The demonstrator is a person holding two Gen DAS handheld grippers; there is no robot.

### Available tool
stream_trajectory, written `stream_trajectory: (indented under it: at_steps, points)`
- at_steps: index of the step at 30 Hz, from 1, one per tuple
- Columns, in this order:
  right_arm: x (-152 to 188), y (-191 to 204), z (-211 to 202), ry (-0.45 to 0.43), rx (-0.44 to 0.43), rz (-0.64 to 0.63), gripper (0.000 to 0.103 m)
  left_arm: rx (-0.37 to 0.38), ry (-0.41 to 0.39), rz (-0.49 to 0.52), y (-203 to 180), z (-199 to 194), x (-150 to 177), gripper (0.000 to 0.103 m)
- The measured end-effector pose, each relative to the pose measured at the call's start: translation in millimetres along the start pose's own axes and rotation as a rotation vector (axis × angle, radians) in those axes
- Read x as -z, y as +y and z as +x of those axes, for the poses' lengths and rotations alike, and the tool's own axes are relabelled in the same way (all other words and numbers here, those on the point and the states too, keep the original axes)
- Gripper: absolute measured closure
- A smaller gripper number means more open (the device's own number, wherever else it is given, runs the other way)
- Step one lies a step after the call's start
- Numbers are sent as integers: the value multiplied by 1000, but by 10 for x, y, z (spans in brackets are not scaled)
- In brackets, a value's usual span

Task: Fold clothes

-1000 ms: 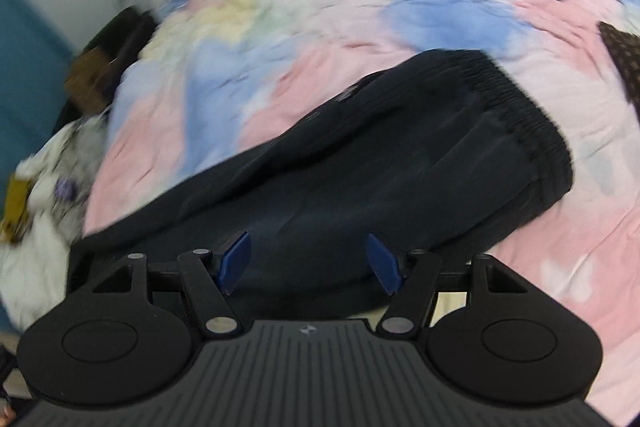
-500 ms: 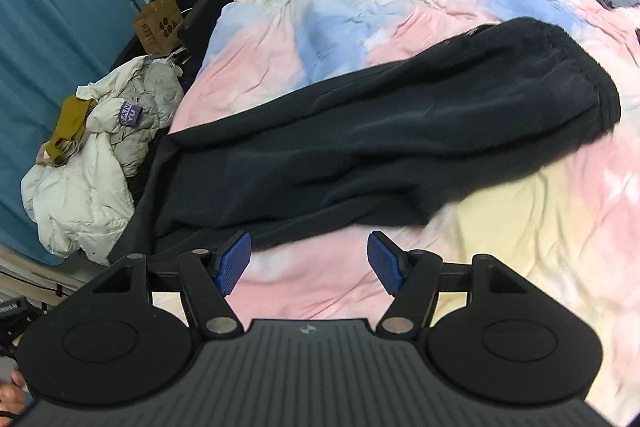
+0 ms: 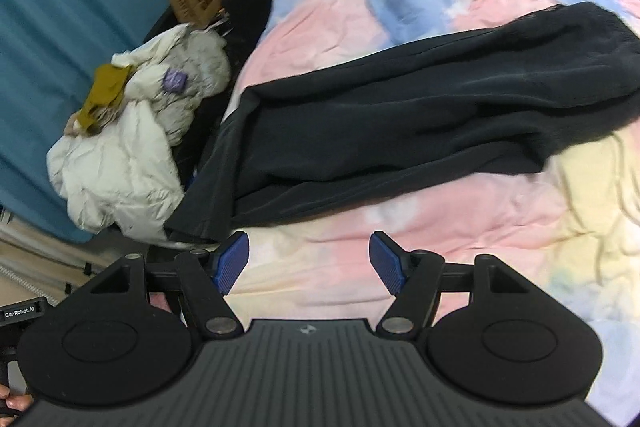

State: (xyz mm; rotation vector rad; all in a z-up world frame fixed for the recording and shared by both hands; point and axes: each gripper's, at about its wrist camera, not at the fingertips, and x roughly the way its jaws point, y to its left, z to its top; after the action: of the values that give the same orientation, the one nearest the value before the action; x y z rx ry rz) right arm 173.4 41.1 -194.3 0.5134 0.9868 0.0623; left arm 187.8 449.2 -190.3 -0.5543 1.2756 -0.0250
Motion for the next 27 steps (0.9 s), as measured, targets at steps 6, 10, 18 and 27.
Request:
stream_trajectory:
  at_steps: [6, 10, 18, 27]
  points:
    - [-50, 348, 285, 45, -14, -101, 35, 3, -5, -53, 300, -73, -193, 30]
    - [-58, 542, 417, 43, -14, -81, 35, 22, 12, -83, 523, -49, -419, 29]
    - [-26, 1142, 837, 31, 26, -4, 35, 74, 124, 16, 928, 265, -1195, 29]
    - [75, 1600, 1229, -22, 132, 332, 35, 107, 317, 294, 1046, 585, -1954, 29]
